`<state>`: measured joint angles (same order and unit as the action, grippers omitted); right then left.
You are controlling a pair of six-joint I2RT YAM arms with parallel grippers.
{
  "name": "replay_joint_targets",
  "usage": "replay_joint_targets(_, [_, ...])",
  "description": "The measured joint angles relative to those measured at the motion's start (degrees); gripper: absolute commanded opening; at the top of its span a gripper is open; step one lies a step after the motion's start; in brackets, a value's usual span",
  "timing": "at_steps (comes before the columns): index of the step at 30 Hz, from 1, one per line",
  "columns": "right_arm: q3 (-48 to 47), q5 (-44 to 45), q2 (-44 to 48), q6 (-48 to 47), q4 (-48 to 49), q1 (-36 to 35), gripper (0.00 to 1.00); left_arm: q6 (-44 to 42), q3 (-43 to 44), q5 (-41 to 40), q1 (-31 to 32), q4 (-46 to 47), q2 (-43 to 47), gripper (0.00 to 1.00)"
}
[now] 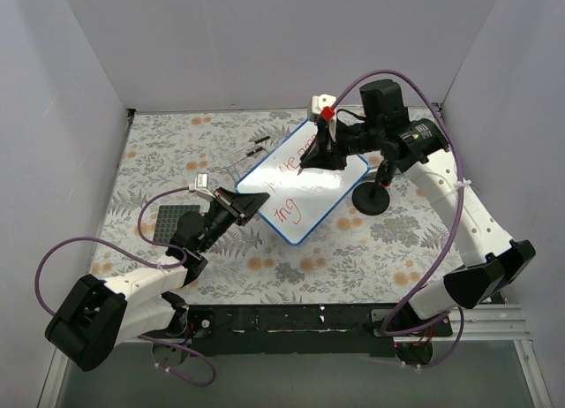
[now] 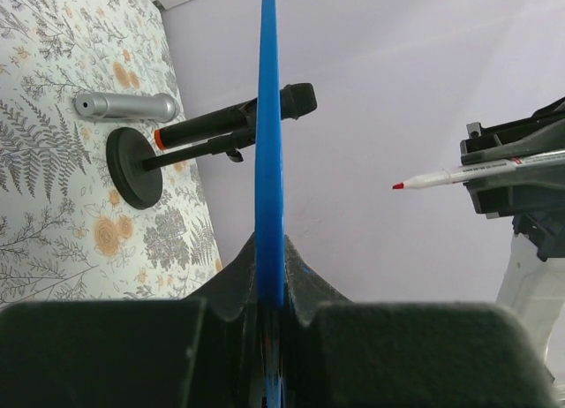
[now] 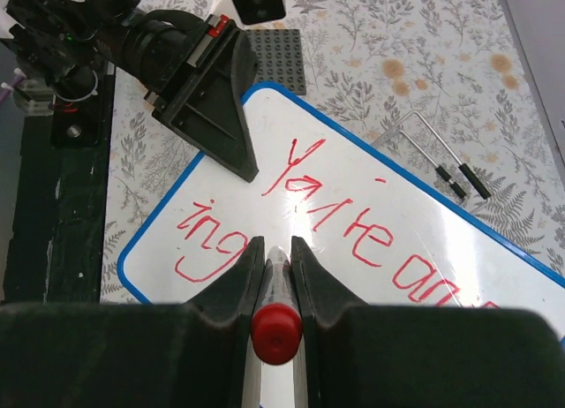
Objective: Write a sentence on the whiteboard
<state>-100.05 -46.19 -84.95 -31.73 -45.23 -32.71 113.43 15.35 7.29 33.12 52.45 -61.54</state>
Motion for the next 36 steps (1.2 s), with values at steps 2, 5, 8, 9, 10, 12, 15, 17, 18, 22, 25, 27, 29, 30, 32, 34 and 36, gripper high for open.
replay_joint_targets(2, [0.46,-0.13,0.85,0.15,0.17,1.77,0.01,0.0,0.0,0.22,0.0,0.07,-0.02,0.0])
replay_joint_targets(5, [2.29,-0.39,2.64,0.48,0.59,4.22,0.01,-0.04,0.0,1.09,-0.02,0.13,-0.02,0.0])
replay_joint_targets(8, [3.78,-0.52,4.09,0.79,0.59,6.01,0.01,-0.28,0.0,3.02,-0.28,0.15,-0.09,0.0])
replay_joint_targets(9, [4.11,-0.55,4.5,0.92,0.7,6.54,0.01,-0.39,0.0,3.74,-0.44,0.15,-0.09,0.0])
replay_joint_targets(10, [4.39,-0.59,4.85,0.96,0.76,6.95,0.01,-0.5,0.0,4.28,-0.46,0.15,-0.09,0.0])
replay_joint_targets(12, [5.27,-0.76,5.6,1.11,1.03,7.32,0.01,-0.5,0.0,5.22,-0.52,0.26,-0.09,0.0])
replay_joint_targets(15, [6.54,-1.62,6.34,1.07,1.31,7.32,0.01,-0.42,0.0,5.92,-0.63,0.35,-0.11,0.0])
replay_joint_targets(17, [7.41,-2.51,6.73,0.79,1.42,7.3,0.01,-0.24,0.0,6.19,-0.72,0.35,-0.11,0.0])
replay_joint_targets(18, [7.85,-3.06,6.88,0.46,1.46,7.3,0.01,-0.22,0.0,6.29,-0.76,0.37,-0.11,0.0])
replay_joint_targets(22, [9.86,-5.09,7.72,-0.74,1.55,7.3,0.01,-0.04,0.0,6.78,-0.76,0.81,-0.11,0.0])
replay_joint_targets(25, [11.67,-6.05,8.55,-1.79,1.51,7.28,0.01,-0.02,0.0,6.97,-0.76,1.4,-0.11,0.0])
replay_joint_targets(27, [12.33,-6.49,8.74,-2.45,1.44,7.13,0.01,-0.02,0.0,7.17,-0.76,1.99,-0.11,0.0])
replay_joint_targets(29, [13.03,-6.91,8.96,-3.32,1.42,6.97,0.01,0.0,0.0,7.32,-0.76,2.34,-0.11,0.0])
replay_joint_targets(30, [13.25,-7.1,9.09,-3.72,1.44,6.78,0.01,0.0,0.0,7.43,-0.76,2.43,-0.11,0.0])
replay_joint_targets(32, [13.66,-7.41,9.49,-4.83,1.14,6.56,0.01,0.0,0.0,7.63,-0.76,2.54,-0.09,0.0])
replay_joint_targets(34, [13.68,-7.76,9.84,-5.88,0.68,6.29,0.01,0.0,0.0,7.69,-0.76,2.64,-0.07,0.0])
replay_joint_targets(36, [13.68,-7.98,10.19,-6.64,0.13,6.19,0.01,-0.02,0.0,7.76,-0.76,2.62,0.15,0.0])
